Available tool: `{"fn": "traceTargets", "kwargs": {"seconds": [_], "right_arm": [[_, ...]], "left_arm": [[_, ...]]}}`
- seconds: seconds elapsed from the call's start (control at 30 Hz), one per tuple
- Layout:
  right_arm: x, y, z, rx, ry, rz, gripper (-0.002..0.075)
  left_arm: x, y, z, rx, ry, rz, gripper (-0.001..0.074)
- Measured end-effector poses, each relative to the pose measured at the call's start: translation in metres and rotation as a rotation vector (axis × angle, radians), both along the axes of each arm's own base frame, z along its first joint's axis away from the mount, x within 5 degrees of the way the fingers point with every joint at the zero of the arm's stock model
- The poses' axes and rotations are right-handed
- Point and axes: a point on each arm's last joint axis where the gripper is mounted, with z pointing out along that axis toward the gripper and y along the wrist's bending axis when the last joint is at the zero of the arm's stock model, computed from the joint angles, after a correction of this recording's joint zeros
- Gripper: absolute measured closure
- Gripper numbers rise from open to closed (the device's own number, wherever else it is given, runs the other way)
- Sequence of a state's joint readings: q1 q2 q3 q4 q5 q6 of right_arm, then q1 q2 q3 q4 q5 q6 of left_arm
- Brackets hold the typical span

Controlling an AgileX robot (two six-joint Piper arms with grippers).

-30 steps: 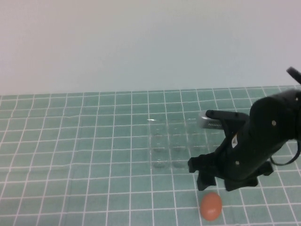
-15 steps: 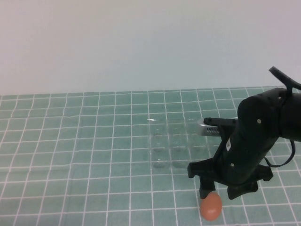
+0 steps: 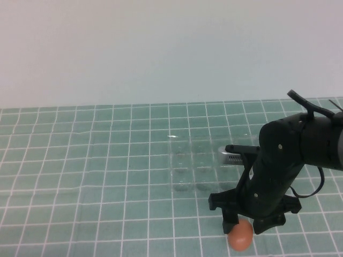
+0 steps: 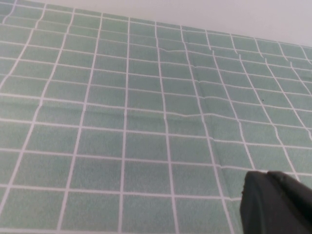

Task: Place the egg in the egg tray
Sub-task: Pick up the egg

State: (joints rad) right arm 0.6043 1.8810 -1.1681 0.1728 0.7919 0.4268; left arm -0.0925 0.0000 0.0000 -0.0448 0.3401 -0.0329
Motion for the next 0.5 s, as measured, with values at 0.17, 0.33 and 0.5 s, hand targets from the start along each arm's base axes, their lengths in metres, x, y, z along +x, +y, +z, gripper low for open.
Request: {"fn": "traceTargets", "kwargs": {"seconds": [0.17,0.33,0.5], "right_arm": [[0.001,0.001,-0.001,0.009,-0.005,-0.003,0.0242],[0.001,0.001,-0.002,0.010,-0.006,0.002,0.0265],[0.002,0.003,-0.012,0.002,0.019,0.020,0.0269]], "left_arm": [[0.000,0.000,0.000,0.000,0.000,0.000,0.0736],[0.000,0.000,0.000,0.000,0.000,0.000,0.0736],[0.000,0.000,0.000,0.000,0.000,0.000,0.0736]]}}
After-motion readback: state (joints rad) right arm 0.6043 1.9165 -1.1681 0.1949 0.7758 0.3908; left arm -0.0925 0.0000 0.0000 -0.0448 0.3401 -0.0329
